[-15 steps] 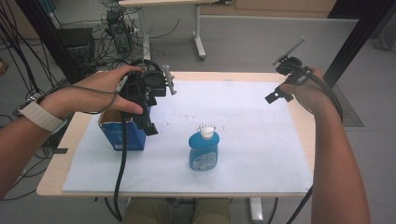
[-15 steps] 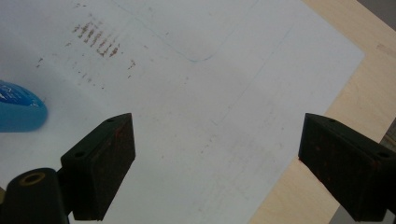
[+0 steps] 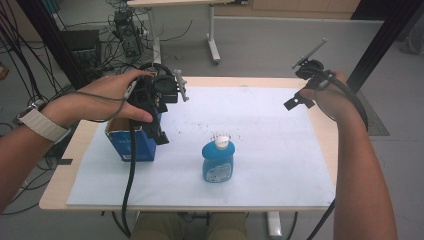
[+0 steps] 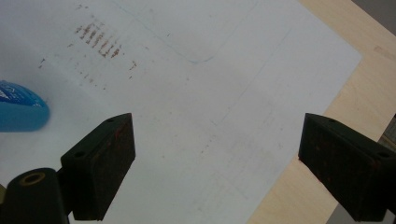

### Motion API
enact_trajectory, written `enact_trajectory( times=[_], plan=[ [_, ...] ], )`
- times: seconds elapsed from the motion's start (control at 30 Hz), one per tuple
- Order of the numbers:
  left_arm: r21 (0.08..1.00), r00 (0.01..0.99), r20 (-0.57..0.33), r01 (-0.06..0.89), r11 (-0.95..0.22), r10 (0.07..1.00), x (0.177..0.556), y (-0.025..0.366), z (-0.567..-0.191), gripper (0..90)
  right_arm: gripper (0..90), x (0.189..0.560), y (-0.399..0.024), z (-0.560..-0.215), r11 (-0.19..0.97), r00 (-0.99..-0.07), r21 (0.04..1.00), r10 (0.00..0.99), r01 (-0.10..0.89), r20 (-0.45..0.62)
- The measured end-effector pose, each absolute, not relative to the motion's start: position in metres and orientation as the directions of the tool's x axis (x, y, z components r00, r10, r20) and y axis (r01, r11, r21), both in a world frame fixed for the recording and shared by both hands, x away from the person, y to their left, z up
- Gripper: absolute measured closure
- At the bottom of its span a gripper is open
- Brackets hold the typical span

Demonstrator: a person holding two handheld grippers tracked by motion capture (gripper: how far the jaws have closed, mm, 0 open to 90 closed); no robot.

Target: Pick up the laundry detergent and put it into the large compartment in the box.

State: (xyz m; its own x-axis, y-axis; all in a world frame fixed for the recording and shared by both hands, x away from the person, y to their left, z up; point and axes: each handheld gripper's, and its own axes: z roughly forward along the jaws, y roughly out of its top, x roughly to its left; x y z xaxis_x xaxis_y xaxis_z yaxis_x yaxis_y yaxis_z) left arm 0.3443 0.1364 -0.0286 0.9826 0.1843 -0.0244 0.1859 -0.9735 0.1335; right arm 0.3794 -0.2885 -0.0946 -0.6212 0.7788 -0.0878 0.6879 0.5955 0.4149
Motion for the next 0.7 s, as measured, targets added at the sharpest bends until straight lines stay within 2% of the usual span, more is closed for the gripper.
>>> enact_trajectory(
  times=[0.7],
  plan=[
    [0.117,0.986,-0.013,0.167,-0.979,0.166,0.3408,0.1306,-0.0272,7.1,10.8,0.3743,-0.2927,-0.0975,0.589,-0.614,0.414,0.784,0.694,-0.085]
  ],
)
